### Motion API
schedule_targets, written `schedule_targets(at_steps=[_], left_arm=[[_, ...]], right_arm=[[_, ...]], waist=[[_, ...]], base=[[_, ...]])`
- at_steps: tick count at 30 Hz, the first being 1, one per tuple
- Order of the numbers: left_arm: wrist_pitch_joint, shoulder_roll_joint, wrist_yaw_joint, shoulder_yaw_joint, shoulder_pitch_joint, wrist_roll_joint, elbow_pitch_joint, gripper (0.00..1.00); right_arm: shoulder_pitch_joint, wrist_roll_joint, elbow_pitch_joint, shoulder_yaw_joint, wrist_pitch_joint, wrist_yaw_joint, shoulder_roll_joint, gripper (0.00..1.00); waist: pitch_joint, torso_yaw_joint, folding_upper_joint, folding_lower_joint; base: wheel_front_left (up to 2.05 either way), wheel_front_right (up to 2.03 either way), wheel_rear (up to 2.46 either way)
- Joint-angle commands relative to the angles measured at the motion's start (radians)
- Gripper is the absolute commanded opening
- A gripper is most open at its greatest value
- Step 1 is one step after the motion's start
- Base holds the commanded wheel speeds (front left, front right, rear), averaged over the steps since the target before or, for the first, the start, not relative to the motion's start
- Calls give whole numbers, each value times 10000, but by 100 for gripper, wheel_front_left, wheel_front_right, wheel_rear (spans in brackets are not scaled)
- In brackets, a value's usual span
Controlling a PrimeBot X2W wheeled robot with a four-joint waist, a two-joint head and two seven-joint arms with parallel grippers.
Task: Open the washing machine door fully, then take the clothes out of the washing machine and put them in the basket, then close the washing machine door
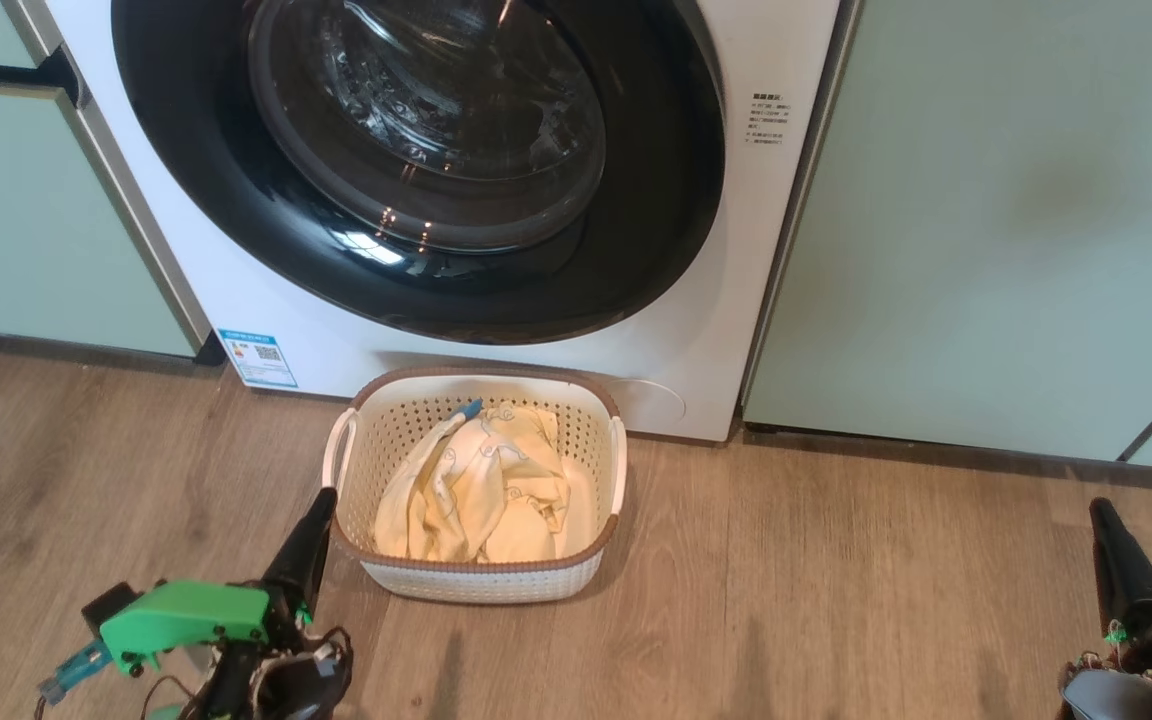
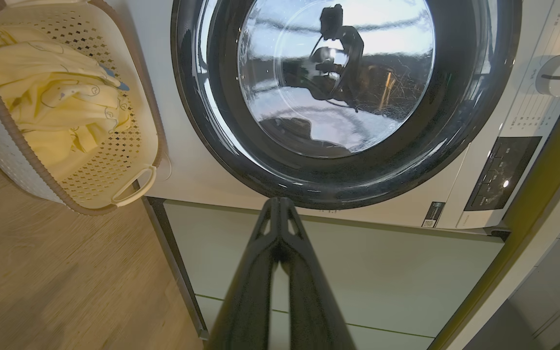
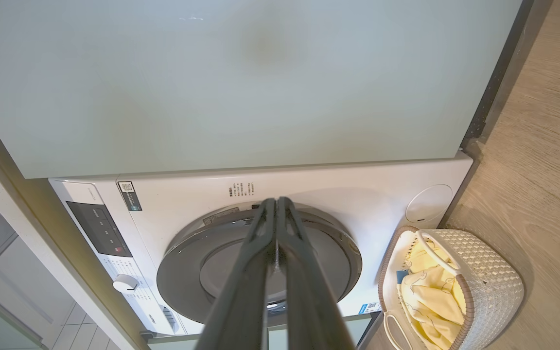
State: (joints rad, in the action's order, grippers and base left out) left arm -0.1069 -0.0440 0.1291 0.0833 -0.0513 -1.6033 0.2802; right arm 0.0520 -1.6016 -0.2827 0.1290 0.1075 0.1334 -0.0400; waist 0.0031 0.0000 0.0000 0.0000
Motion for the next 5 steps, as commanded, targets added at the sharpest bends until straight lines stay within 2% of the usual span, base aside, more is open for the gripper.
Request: schedule_targets(at_steps=[1,5], left_arm=[[-62,-62,16,303,-566,-54,-353,0],[-62,-62,16,303,-566,-54,-353,0]], right_arm=[[559,-72,380,-154,56,-27,-102,0],[559,-72,380,-154,55,-27,-102,0]], waist=[[0,0,0,0],[0,0,0,0]], base=[[0,0,0],[0,0,0]])
